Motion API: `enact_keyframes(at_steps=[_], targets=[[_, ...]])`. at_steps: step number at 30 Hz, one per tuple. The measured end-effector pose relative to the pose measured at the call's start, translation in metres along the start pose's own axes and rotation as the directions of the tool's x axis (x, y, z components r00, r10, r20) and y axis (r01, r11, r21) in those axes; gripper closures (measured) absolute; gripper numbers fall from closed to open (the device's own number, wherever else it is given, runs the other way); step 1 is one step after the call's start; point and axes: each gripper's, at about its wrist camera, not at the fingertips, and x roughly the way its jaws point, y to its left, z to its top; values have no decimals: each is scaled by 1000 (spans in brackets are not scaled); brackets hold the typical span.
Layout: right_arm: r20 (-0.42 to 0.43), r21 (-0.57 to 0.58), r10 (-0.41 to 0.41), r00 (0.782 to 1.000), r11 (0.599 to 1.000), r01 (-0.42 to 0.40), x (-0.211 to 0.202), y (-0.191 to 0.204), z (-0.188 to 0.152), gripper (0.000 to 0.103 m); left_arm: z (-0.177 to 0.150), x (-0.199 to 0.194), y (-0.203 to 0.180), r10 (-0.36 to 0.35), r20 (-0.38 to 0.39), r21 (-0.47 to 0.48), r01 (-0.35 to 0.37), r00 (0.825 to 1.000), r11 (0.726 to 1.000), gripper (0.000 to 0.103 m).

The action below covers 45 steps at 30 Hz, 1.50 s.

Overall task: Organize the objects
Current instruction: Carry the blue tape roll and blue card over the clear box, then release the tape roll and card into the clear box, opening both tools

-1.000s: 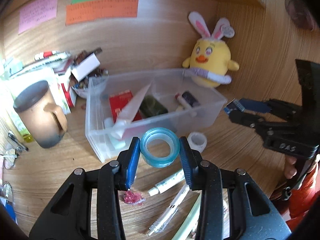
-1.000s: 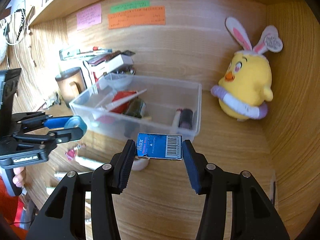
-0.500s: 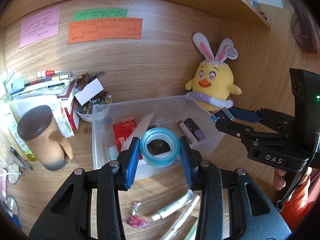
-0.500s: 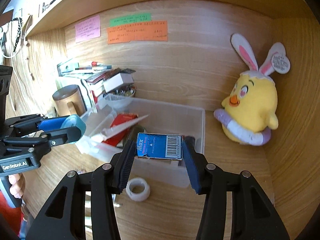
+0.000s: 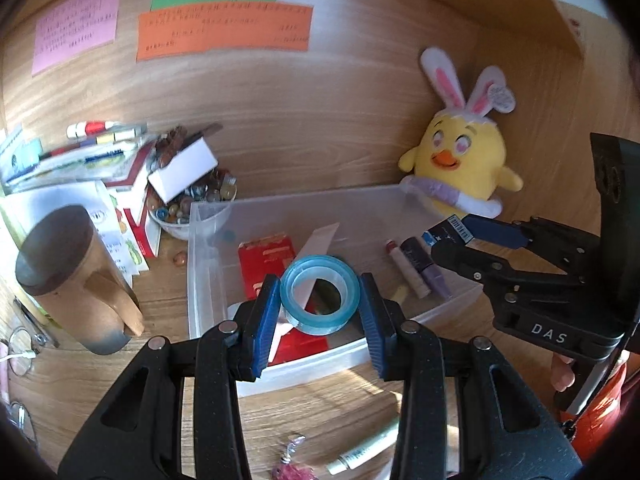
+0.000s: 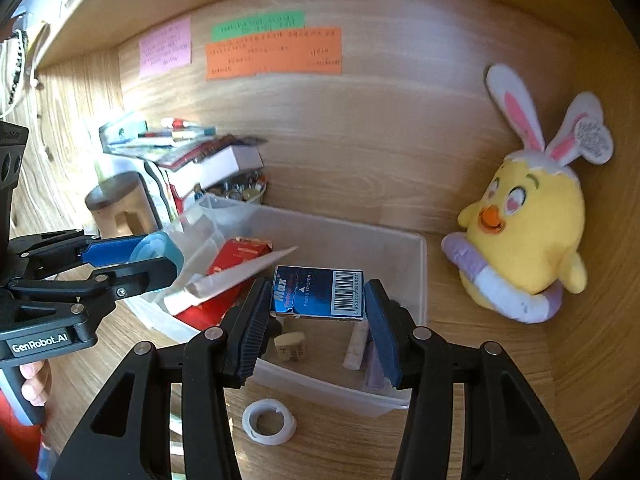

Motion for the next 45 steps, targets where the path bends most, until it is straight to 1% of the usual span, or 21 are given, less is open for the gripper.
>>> enact_keyframes(at_steps=[3, 6, 10, 15, 21, 23, 26, 32, 35, 37, 43, 45], targets=[[-30, 8, -5, 1000, 1000, 6, 12, -5, -4, 58, -2, 12, 7, -10, -28, -13, 9, 1000, 1000, 64], [-54, 12, -18, 998, 1000, 19, 22, -8, -7, 58, -4, 20, 12, -40, -57, -30, 39, 998, 999, 64], [-75, 9, -25, 997, 1000, 26, 32, -10, -10, 58, -8, 26, 13, -38, -71, -21, 37, 997, 999, 64], [-91, -7, -37, 995, 999, 36, 38, -8, -12, 58, -9, 28, 11, -36, -76, -10, 35, 996, 999, 64], [-107, 0, -38, 994, 999, 39, 40, -11, -12, 58, -10, 27, 10, -38, -77, -3, 37, 996, 999, 63], [-114, 2, -35, 993, 999, 35, 41, -11, -12, 57, -10, 25, 9, -36, -72, 2, 36, 997, 999, 61], [-109, -7, -42, 993, 999, 42, 38, -9, -12, 52, -10, 22, 7, -30, -59, 10, 31, 998, 999, 59], [-76, -37, -56, 996, 998, 53, 26, -3, -8, 44, -6, 6, 2, -17, -17, 24, 17, 1000, 1000, 47], [-59, -42, -59, 997, 998, 56, 18, -2, -7, 39, -5, -4, -1, -9, 10, 33, 9, 1000, 999, 39], [-46, -43, -57, 997, 998, 55, 11, 0, -7, 35, -5, -11, -3, 2, 26, 40, -3, 1000, 999, 31], [-23, -48, -44, 999, 998, 43, -7, 4, -9, 31, -10, -30, -4, 22, 49, 41, -24, 999, 999, 15], [-17, -52, -38, 999, 998, 37, -13, 6, -11, 30, -13, -34, -3, 34, 54, 41, -36, 998, 999, 12]])
